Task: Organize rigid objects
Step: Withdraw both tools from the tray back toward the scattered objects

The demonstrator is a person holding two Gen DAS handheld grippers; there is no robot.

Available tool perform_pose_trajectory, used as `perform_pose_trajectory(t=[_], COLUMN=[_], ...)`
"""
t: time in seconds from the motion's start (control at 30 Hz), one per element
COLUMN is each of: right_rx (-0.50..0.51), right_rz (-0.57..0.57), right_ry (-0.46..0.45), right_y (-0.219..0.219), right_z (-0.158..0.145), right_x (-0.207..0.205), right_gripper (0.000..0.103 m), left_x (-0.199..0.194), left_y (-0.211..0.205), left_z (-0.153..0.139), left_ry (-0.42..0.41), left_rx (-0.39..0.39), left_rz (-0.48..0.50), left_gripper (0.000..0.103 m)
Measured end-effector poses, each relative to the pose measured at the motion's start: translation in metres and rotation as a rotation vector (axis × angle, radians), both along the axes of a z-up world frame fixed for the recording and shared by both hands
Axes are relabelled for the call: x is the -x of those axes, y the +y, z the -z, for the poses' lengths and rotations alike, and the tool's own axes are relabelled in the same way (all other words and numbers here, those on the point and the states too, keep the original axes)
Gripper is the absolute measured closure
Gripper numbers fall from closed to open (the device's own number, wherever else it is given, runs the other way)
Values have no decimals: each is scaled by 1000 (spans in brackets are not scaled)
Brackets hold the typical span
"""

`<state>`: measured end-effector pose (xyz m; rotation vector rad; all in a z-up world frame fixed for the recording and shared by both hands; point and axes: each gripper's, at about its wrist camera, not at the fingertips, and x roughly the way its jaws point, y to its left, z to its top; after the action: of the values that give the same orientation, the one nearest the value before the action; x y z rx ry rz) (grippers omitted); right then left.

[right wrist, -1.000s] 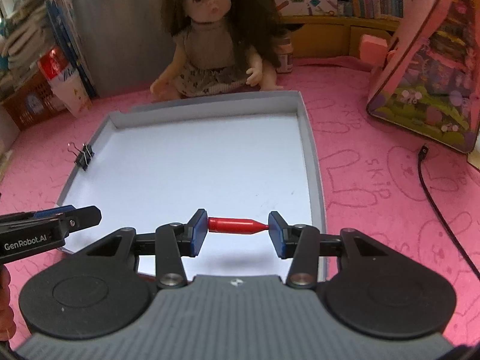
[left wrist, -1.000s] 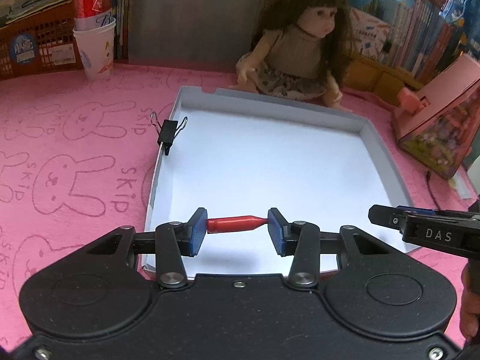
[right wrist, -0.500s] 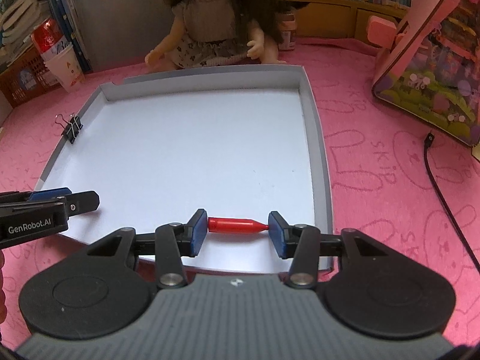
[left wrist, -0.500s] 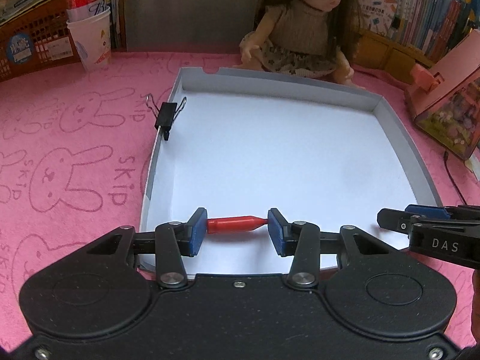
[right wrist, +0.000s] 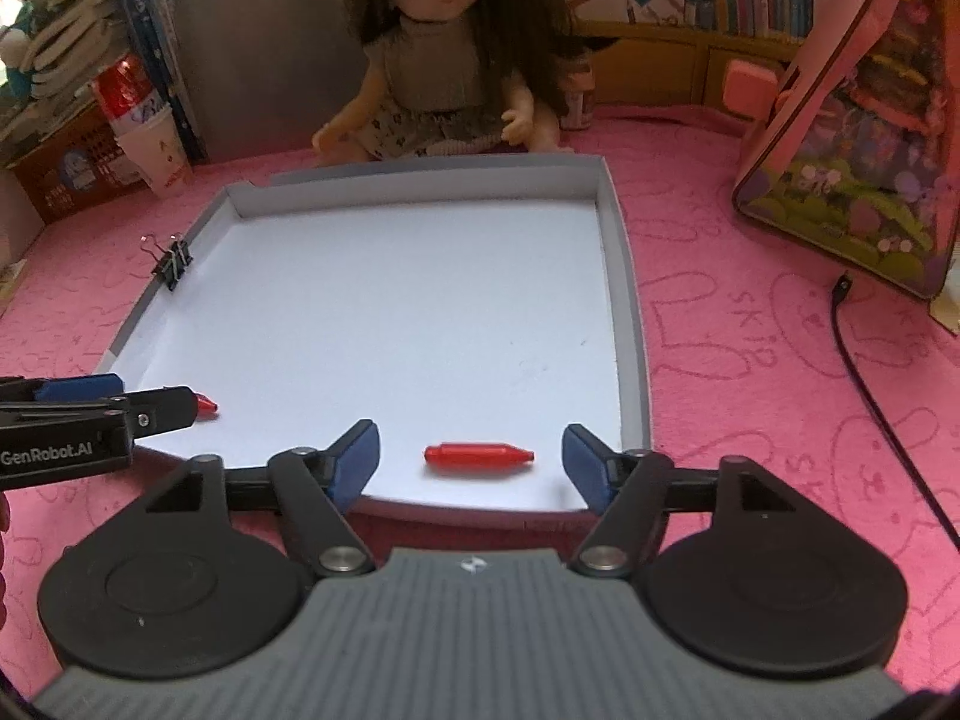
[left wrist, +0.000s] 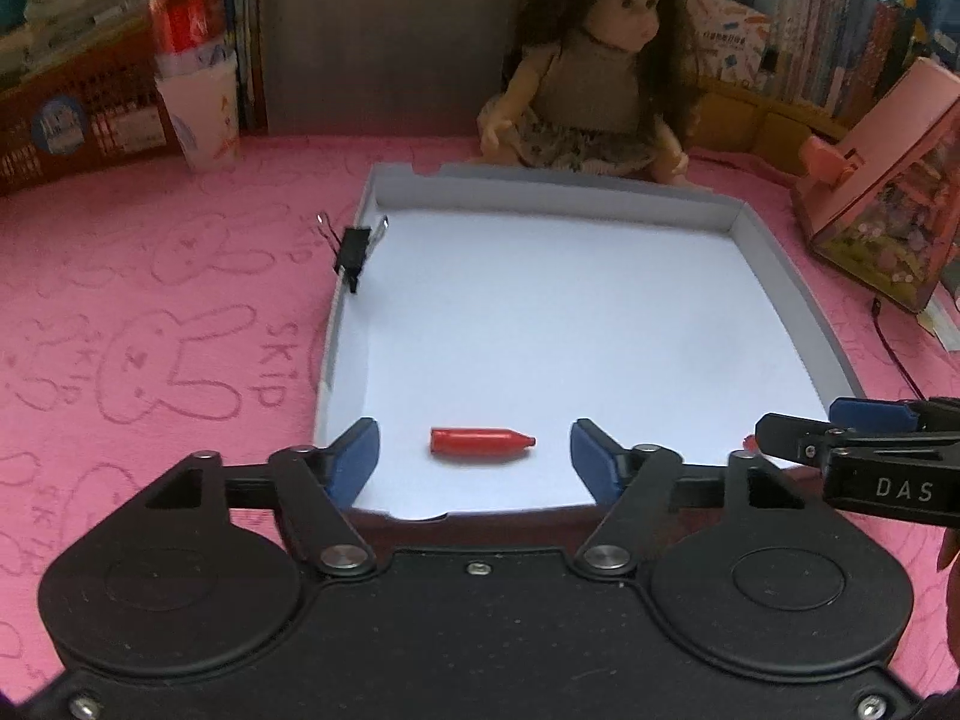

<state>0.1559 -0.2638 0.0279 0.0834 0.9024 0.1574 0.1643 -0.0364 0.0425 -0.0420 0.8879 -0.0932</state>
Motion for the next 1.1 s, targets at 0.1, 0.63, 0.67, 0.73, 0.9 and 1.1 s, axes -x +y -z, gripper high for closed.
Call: perform_pose_trajectory(t=[0.1,0.63,0.67,0.73,0.9,1.1], right_rx=[6,99,102,111,120,118], right_rz=[-9,-87,-93,-100,-105,-98], right_ry=[-27,-183,-186,-192,-203,-220], right_y=[-1,11,13,14,15,10], right_z=[-5,-15,-14,-13,-13,-15], right_x=[10,75,78,82,98,122], right_gripper=[18,9,9,9,8,8], left_x=[15,96,99,104,121,155], left_y=[1,1,1,2,1,0], left_z=[-9,-11,-10,-9,-12,-20], left_ry=[-41,-167,-163,-157,-168,-188], left_rx=[-9,-26,-23,-21,-39,-40], left_rz=[13,46,43,39,24,17], left_gripper=[26,19,19,19,19,19])
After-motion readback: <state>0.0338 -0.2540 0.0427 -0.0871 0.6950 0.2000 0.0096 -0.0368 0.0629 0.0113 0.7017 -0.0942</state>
